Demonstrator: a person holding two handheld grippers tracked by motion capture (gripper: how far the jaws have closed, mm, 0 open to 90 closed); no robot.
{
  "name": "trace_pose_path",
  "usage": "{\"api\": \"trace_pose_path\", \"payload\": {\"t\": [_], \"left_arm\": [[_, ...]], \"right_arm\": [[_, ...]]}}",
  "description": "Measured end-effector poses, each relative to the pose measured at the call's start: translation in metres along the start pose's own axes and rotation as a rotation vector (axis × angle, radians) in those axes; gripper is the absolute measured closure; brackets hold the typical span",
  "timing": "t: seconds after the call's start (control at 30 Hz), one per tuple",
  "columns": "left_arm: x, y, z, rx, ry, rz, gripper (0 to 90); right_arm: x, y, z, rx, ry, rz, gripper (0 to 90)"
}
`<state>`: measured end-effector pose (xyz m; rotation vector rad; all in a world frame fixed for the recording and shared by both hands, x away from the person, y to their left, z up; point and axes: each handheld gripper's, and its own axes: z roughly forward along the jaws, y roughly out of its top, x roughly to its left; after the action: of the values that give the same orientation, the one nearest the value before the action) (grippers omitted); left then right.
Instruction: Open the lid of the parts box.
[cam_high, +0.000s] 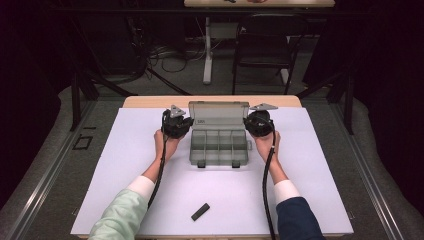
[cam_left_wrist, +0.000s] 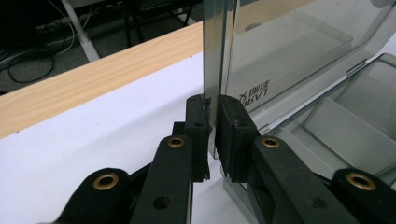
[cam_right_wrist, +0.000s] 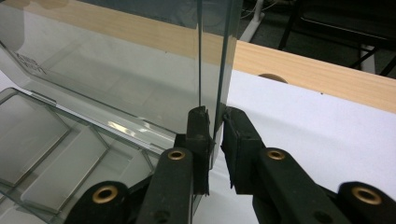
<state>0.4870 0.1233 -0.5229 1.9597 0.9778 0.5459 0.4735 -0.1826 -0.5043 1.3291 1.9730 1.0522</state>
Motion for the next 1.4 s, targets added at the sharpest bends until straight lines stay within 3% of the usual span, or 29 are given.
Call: {"api": "trace_pose_path", "payload": {"t": [0.33,1.4], "left_arm": [[-0.001,-0.005,0.008,0.041,0.007,0.005,82.2],[-0.002,-0.01,0.018,0.067,0.03,0.007,81.0]], "right_arm": [[-0.002,-0.008,0.009,0.022,0.005,0.025,81.3],[-0.005,-0.02,0.024,0.054,0.017,0.047,81.5]]}}
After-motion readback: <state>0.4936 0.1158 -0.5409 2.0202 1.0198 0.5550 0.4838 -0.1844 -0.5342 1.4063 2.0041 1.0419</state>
